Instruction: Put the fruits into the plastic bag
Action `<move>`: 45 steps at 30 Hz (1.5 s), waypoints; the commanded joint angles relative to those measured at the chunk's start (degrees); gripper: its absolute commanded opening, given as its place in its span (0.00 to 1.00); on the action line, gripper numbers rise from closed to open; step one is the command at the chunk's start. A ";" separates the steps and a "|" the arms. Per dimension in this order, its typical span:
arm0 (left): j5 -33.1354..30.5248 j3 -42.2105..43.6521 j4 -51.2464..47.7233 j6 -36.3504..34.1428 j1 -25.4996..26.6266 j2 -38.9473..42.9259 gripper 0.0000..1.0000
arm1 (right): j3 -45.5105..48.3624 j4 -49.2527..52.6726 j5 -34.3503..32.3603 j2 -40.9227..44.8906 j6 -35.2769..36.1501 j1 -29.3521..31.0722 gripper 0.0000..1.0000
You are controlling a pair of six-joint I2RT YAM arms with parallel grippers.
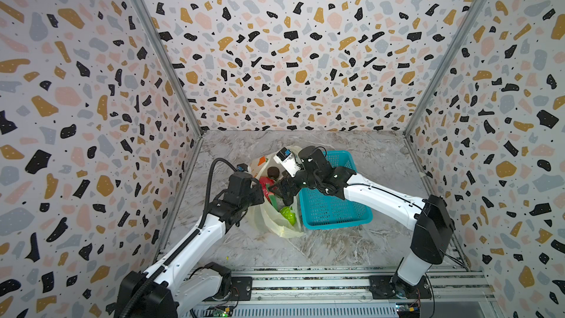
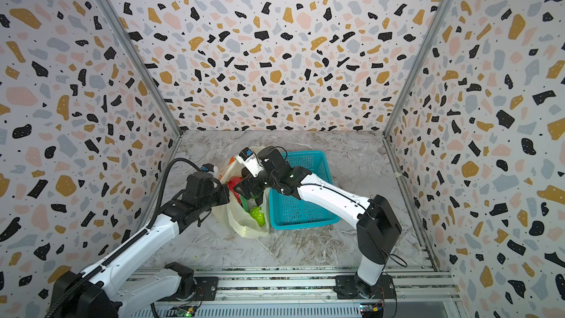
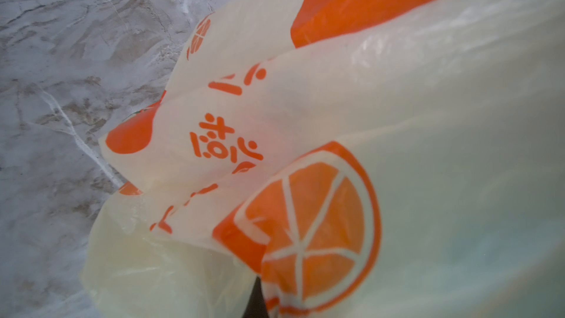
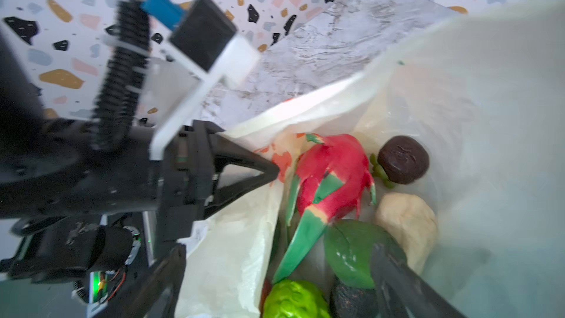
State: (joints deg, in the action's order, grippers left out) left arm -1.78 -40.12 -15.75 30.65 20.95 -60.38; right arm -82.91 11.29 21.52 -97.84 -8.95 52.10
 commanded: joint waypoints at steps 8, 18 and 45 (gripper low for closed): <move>0.25 -0.88 1.60 -0.51 -0.01 -0.33 0.00 | 3.49 4.95 3.77 5.86 5.53 2.07 0.94; 0.56 -0.75 2.04 -0.42 -0.02 -1.13 0.00 | 17.13 -5.11 -21.47 26.08 -4.95 -10.80 0.95; 0.99 -0.66 1.42 -0.07 0.04 -0.79 0.00 | 24.80 -4.00 -10.77 1.47 -22.55 -30.78 0.95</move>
State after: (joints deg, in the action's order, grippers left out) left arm -1.13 -40.12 -15.11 30.70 20.95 -61.76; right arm -55.53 8.05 14.48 -95.00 -30.72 23.33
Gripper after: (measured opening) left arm 0.047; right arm 0.946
